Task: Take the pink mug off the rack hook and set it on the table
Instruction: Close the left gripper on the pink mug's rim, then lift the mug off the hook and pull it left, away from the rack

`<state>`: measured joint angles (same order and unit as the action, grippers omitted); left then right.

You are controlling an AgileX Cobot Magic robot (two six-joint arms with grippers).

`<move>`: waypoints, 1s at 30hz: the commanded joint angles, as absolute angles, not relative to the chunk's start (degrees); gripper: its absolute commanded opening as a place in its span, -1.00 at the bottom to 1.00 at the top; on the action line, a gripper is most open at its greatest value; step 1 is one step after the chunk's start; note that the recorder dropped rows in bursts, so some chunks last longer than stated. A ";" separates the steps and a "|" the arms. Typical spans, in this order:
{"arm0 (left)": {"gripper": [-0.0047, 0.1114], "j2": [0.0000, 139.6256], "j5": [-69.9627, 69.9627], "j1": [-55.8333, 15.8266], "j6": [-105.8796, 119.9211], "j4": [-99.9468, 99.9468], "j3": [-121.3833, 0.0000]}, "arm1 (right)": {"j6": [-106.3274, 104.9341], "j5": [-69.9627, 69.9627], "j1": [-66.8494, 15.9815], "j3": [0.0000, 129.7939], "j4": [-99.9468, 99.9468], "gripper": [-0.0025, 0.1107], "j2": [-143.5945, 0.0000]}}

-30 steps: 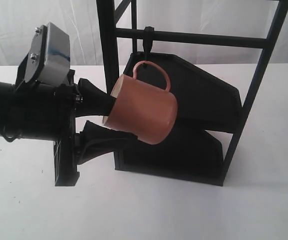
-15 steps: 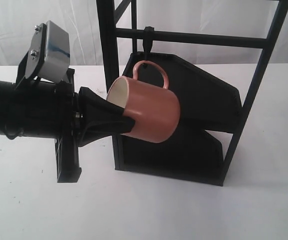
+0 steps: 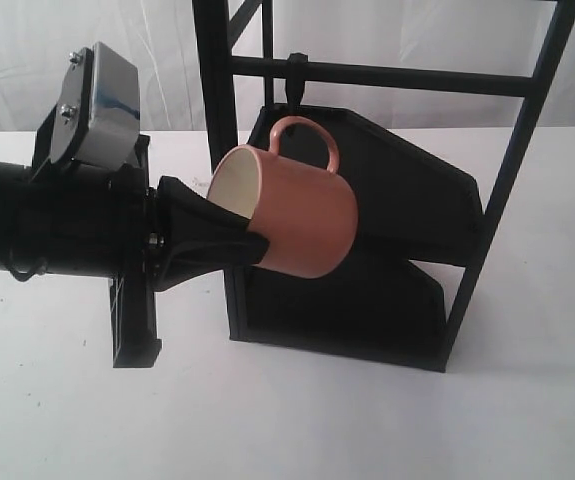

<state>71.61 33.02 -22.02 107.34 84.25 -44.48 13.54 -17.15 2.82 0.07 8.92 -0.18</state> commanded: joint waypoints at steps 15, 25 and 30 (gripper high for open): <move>-0.92 68.79 36.15 -22.07 106.33 84.09 -46.80 | 13.70 -16.65 2.66 0.00 8.68 -0.96 0.00; -0.92 56.51 34.23 -22.07 100.15 75.10 -46.81 | 13.70 -16.65 2.66 0.00 8.68 -0.96 0.00; -0.92 51.73 34.41 -22.07 81.61 56.29 -46.81 | 13.70 -16.65 2.66 0.00 8.68 -0.96 0.00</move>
<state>54.20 33.66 -22.02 92.40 64.74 -46.43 13.54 -17.15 2.82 0.07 8.92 -0.18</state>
